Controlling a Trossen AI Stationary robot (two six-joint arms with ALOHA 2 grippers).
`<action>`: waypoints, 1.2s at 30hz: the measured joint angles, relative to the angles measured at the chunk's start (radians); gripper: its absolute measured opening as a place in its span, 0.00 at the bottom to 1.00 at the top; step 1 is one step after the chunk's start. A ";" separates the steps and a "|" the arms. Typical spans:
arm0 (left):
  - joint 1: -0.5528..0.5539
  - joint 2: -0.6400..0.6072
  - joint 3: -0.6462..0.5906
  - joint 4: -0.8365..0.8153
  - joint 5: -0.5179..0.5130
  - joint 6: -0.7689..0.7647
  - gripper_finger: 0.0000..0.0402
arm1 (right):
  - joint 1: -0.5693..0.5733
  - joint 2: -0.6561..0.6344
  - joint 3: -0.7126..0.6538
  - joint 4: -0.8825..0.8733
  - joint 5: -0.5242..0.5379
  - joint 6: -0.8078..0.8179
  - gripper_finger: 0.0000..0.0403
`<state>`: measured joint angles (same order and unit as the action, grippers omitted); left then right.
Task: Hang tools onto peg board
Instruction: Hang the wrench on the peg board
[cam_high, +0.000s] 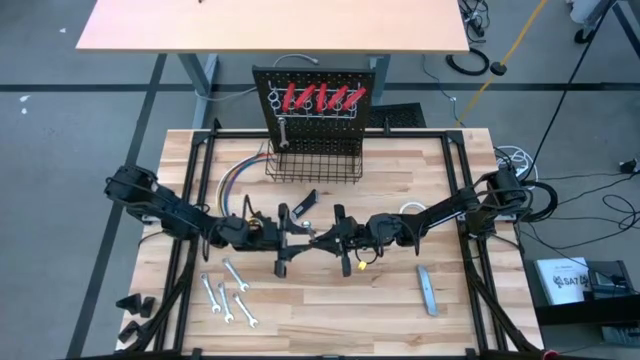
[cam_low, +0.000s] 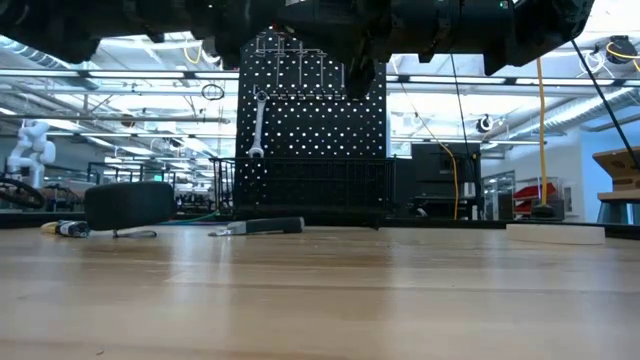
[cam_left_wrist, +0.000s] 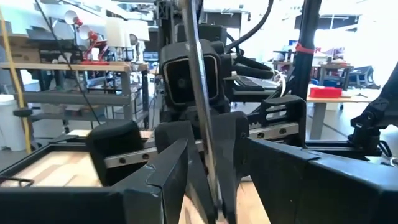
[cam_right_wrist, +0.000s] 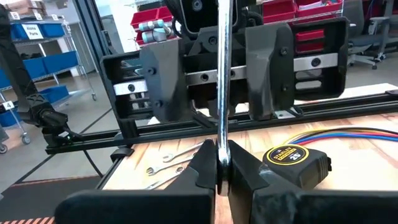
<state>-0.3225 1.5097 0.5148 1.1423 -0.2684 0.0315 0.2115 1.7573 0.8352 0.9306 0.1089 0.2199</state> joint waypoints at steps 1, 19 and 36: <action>0.003 0.010 0.009 0.001 0.010 0.000 0.41 | 0.000 0.000 0.000 0.000 0.000 0.000 0.01; 0.000 0.039 0.030 -0.040 -0.047 0.051 0.07 | 0.000 0.001 0.001 -0.021 0.003 -0.004 0.01; 0.005 -0.004 0.030 -0.090 -0.111 0.056 0.04 | -0.007 -0.024 0.001 -0.079 0.049 -0.041 0.35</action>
<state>-0.3174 1.5060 0.5446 1.0519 -0.3790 0.0871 0.2050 1.7335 0.8364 0.8515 0.1579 0.1794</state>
